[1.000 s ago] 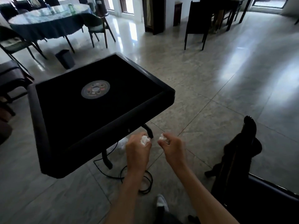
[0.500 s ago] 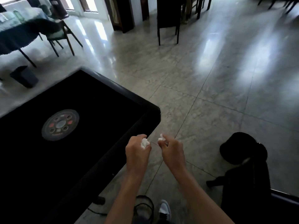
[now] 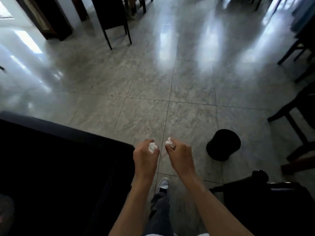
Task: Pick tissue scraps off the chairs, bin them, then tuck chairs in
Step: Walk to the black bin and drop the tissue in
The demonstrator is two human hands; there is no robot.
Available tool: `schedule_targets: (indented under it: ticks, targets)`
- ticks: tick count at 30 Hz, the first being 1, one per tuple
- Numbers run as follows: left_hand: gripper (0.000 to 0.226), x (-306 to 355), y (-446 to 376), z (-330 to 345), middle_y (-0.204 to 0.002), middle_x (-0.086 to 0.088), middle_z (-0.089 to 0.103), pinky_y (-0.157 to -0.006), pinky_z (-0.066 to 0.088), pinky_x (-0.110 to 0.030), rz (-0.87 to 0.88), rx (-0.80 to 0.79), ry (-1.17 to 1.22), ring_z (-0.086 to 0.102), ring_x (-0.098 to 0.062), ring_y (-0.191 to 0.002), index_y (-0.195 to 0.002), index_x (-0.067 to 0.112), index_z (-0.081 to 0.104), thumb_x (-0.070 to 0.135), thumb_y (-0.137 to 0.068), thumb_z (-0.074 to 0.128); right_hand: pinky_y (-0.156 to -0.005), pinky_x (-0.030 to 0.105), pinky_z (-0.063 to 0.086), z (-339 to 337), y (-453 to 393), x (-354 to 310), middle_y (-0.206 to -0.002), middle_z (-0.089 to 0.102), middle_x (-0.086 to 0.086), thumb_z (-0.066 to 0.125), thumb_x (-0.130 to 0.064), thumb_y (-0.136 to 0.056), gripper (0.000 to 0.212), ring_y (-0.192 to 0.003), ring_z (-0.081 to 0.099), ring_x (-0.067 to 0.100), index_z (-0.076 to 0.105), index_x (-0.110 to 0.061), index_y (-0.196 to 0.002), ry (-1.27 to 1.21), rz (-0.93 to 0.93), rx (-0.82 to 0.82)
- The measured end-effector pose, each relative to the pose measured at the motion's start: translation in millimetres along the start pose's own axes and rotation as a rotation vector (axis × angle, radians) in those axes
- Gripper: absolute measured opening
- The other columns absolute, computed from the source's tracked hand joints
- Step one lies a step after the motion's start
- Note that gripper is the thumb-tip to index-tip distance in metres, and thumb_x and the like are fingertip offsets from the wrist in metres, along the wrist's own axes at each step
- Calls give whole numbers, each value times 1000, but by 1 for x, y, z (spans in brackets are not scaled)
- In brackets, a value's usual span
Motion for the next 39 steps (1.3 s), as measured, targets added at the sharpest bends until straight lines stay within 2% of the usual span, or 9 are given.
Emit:
schedule_targets:
  ticks: [2, 5, 10, 14, 21, 25, 29, 33, 39]
  targets:
    - [24, 6, -37, 21, -84, -8, 71, -70, 46, -27, 36, -51, 9, 65, -21, -77, -95, 8, 73, 4, -72, 78, -81, 30, 52, 0, -33, 6, -106, 74, 14, 64, -17, -92, 29, -95, 70, 24, 69, -1, -115, 0, 67, 62]
    - [22, 20, -84, 51, -79, -12, 71, -65, 49, -31, 116, -126, 36, 67, -25, -72, -91, 6, 73, 1, -70, 79, -71, 42, 55, -3, -76, 15, -88, 73, 16, 64, -14, -91, 19, -78, 69, 27, 70, 2, -97, 15, 161, 146]
    - [24, 59, -143, 106, -90, -9, 71, -70, 54, -35, 189, -290, 70, 67, -20, -78, -101, 9, 72, 8, -78, 77, -65, 38, 55, -27, -136, 37, -83, 73, 14, 68, -15, -87, 16, -75, 69, 26, 71, -2, -96, 31, 302, 308]
    - [24, 99, -177, 159, -97, -9, 71, -78, 54, -40, 253, -404, 112, 66, -22, -89, -104, 11, 72, 11, -80, 76, -76, 35, 57, -54, -175, 67, -93, 75, 14, 71, -16, -86, 27, -86, 71, 25, 71, -4, -110, -17, 397, 430]
    - [24, 175, -209, 278, -102, -7, 69, -77, 56, -41, 407, -641, 158, 65, -18, -89, -108, 13, 70, 12, -84, 74, -64, -5, 35, -114, -233, 141, -93, 74, 10, 71, -16, -87, 25, -78, 61, 6, 71, -6, -110, -71, 588, 646]
    - [24, 217, -217, 341, -99, -6, 68, -73, 57, -39, 447, -757, 176, 66, -18, -84, -106, 13, 70, 10, -82, 75, -71, 3, 33, -153, -262, 178, -95, 74, 15, 72, -15, -85, 30, -88, 69, 21, 70, -3, -112, -86, 710, 769]
    - [26, 256, -226, 394, -100, -2, 68, -70, 54, -19, 506, -872, 194, 66, -13, -83, -106, 18, 70, 13, -82, 76, -73, 6, 34, -189, -285, 206, -103, 74, 14, 72, -18, -86, 33, -95, 68, 23, 69, -4, -116, -83, 797, 899]
    - [28, 290, -232, 436, -104, -1, 66, -72, 58, -35, 582, -997, 189, 65, -16, -87, -108, 20, 68, 15, -81, 76, -81, 22, 50, -217, -300, 224, -108, 73, 9, 70, -26, -88, 36, -99, 68, 20, 69, -9, -119, -86, 899, 996]
    - [26, 321, -243, 504, -102, 4, 65, -74, 56, -29, 673, -1196, 185, 64, -14, -89, -106, 23, 69, 17, -81, 74, -91, 33, 53, -232, -326, 248, -112, 72, 12, 70, -23, -87, 36, -103, 68, 23, 68, -7, -119, -133, 1018, 1226]
Point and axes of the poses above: each hand's wrist, its own y-axis away from the middle knuckle, its own z-axis out of the palm, x = y × z, the point moved 3 cm from there along -y, towards the middle knuckle
